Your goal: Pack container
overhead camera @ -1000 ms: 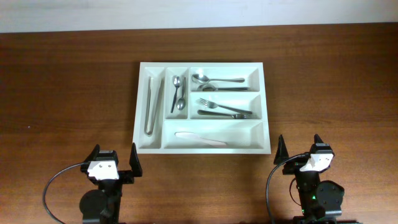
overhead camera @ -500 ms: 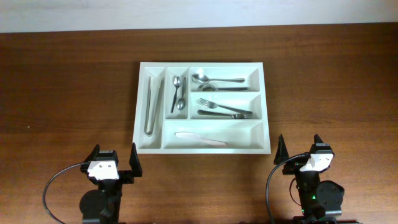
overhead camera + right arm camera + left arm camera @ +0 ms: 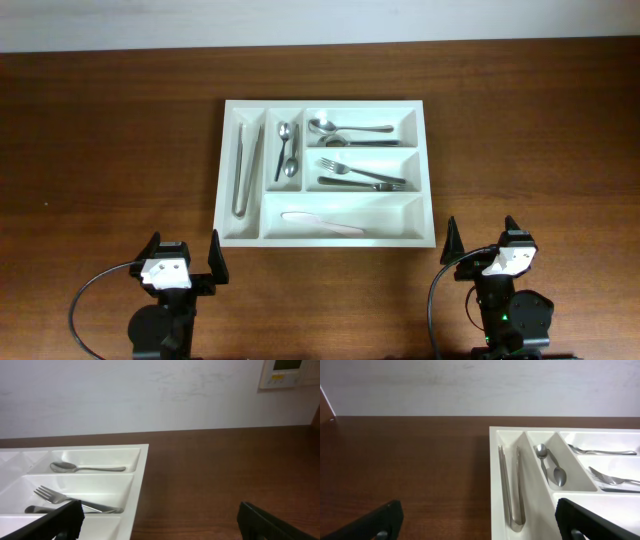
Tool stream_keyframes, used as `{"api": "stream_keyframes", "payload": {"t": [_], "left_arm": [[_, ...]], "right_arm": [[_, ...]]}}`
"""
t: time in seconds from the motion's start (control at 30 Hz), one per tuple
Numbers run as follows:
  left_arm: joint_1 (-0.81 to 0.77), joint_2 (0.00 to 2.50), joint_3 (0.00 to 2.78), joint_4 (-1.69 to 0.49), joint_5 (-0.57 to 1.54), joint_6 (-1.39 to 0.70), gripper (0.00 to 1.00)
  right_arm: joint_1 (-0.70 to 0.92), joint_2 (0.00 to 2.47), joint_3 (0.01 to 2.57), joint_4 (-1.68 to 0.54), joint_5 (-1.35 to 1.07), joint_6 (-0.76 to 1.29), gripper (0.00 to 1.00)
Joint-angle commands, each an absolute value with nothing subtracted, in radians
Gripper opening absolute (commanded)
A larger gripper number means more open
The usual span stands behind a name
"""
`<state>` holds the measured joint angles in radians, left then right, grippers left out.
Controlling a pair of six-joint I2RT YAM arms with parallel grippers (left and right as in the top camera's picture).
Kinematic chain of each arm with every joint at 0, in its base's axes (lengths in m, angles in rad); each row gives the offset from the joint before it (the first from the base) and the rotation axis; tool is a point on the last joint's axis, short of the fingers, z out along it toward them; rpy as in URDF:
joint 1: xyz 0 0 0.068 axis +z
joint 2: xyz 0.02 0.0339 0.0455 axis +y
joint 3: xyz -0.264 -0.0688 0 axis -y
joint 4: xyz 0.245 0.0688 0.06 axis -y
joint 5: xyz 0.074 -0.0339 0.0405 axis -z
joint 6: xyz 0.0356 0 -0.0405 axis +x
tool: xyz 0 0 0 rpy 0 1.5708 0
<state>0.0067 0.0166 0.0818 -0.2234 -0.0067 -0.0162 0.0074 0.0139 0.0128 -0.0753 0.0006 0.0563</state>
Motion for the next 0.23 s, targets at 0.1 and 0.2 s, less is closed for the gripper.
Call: {"api": "stream_keyframes", "payload": {"t": [0.1,0.2], "left_arm": [[0.003,0.005,0.068,-0.22,0.004,-0.015,0.99],[0.003,0.005,0.068,-0.22,0.004,-0.014,0.99]], "right_arm": [[0.012,0.004,0.006,-0.08,0.012,0.064,0.99],[0.012,0.004,0.006,-0.08,0.012,0.065,0.99]]}}
